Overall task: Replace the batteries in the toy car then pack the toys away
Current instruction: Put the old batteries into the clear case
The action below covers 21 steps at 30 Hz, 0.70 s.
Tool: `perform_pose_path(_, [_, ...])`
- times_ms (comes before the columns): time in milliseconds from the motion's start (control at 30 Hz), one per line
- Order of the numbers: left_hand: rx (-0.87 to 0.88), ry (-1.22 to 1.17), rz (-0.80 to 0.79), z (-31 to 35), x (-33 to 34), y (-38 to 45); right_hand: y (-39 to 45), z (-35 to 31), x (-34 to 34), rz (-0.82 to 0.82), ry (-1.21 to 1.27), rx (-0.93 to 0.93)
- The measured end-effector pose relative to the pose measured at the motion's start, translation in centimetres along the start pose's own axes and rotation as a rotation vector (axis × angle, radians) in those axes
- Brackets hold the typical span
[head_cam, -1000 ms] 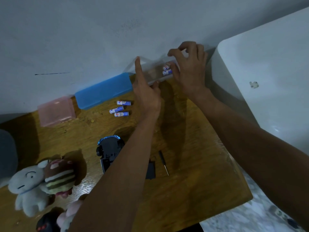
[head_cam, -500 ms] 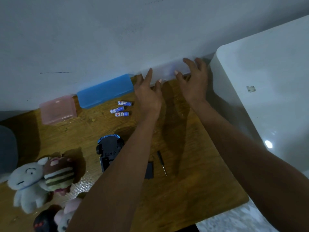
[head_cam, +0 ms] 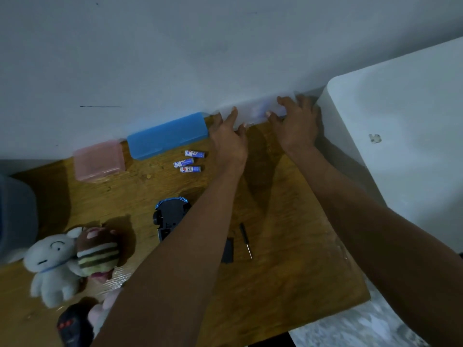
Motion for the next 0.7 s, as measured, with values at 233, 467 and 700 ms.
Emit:
perform_pose_path(233, [0.151, -0.086, -0.081, 0.6, -7.0, -1.3, -0.9, -5.5, -3.0, 0.043, 0.073, -0.179])
perform_pose_path(467, [0.064, -0.164, -0.072, -3.8, -15.1, -3.4, -7.1, -13.7, -1.1, -0.159, 0.225, -0.476])
perform_pose_path(700, [0.065, -0.157, -0.14, -9.0, -20.1, -7.4, -12.8, -17.3, 3.3, -0.435, -0.052, -0.667])
Point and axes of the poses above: each hand's wrist, its own y-axis towards the middle knuckle, its own x-axis out of the palm, z = x × y, the point moved 6 cm from there along y, towards the middle knuckle, and after that the axes turned 8 degrees about z, right-handed, at the moved point
